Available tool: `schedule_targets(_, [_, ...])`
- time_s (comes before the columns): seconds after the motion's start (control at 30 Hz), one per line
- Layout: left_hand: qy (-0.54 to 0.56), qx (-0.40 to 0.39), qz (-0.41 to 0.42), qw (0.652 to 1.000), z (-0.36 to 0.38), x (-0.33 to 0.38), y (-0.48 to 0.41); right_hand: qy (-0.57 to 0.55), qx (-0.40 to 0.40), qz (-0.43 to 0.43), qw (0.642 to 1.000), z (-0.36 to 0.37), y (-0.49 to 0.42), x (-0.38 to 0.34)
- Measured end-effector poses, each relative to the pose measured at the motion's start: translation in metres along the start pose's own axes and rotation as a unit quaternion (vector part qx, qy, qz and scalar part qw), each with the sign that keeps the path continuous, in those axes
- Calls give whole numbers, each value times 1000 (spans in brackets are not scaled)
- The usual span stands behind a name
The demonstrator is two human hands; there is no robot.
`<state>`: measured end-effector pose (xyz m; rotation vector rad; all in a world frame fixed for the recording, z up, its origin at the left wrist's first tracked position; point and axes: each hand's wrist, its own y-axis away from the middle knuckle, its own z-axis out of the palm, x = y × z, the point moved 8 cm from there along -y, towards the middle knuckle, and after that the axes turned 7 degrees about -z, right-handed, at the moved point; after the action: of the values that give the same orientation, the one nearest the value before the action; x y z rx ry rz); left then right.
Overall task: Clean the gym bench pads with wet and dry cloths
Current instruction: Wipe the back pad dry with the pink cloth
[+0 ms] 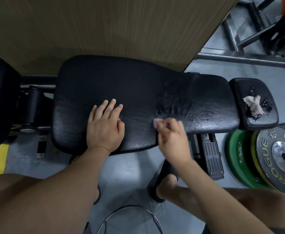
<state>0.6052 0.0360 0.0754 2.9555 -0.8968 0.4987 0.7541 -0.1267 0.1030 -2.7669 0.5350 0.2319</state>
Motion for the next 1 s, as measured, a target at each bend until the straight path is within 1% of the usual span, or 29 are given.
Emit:
schedule_targets(0.03, [1, 1, 0, 1000, 0, 0, 0, 11, 11, 31, 999, -2, -8, 20])
schedule_targets(0.1, [3, 3, 1, 1000, 1, 0, 0, 36, 59, 134, 989, -9, -23, 61])
schedule_targets(0.13, [4, 4, 1, 1000, 0, 0, 0, 43, 74, 168, 982, -11, -27, 67])
schedule_targets(0.17, [5, 4, 1, 1000, 0, 0, 0, 46, 81, 176, 980, -9, -27, 59])
schedule_targets(0.2, [6, 4, 1, 1000, 0, 0, 0, 41, 76, 155, 984, -6, -27, 40])
schedule_targets(0.3, [5, -1, -2, 1000, 0, -1, 0, -8, 17, 15, 1000, 6, -9, -21])
schedule_targets(0.33, [4, -2, -2, 1000, 0, -1, -1, -12, -2, -17, 1000, 7, -8, -25])
schedule_targets(0.37, [3, -2, -1, 1000, 0, -1, -1, -11, -8, -32, 999, 6, -14, -20])
schedule_targets(0.4, [3, -2, -2, 1000, 0, -1, -1, -3, 0, -25, 1000, 6, -23, -6])
schedule_targets(0.43, [4, -1, -3, 1000, 0, -1, -1, 10, 20, 3, 1000, 4, -34, 13])
schedule_targets(0.5, [5, -3, -3, 1000, 1, -2, 0, 37, 68, 83, 994, -2, -51, 42])
schedule_targets(0.53, [6, -4, -3, 1000, 1, -1, 0, 38, 80, 107, 990, -3, -51, 41])
schedule_targets(0.57, [5, -4, -3, 1000, 1, -1, 0, 33, 83, 110, 990, -2, -47, 30])
schedule_targets(0.6, [4, -6, -3, 1000, 1, -1, 0, 21, 74, 90, 993, 0, -39, 13])
schedule_targets(0.67, [1, -11, -5, 1000, 1, -2, -1, -17, 26, 12, 999, 6, -18, -18])
schedule_targets(0.73, [-1, -14, -6, 1000, 1, -2, -1, -29, -7, -43, 999, 6, -19, -18])
schedule_targets(0.77, [-1, -14, -6, 1000, 1, -2, -1, -21, -2, -41, 999, 6, -31, -6])
schedule_targets(0.83, [1, -13, -6, 1000, 1, -1, -1, 12, 29, 14, 999, 4, -60, 25])
schedule_targets(0.9, [1, -12, -6, 1000, 0, -1, 0, 26, 55, 67, 996, 5, -74, 38])
schedule_targets(0.93, [1, -11, -6, 1000, 0, -1, 0, 20, 55, 75, 995, 7, -71, 30])
schedule_targets(1.0, [2, -10, -6, 1000, 0, -1, -1, -15, 29, 34, 999, 11, -49, -4])
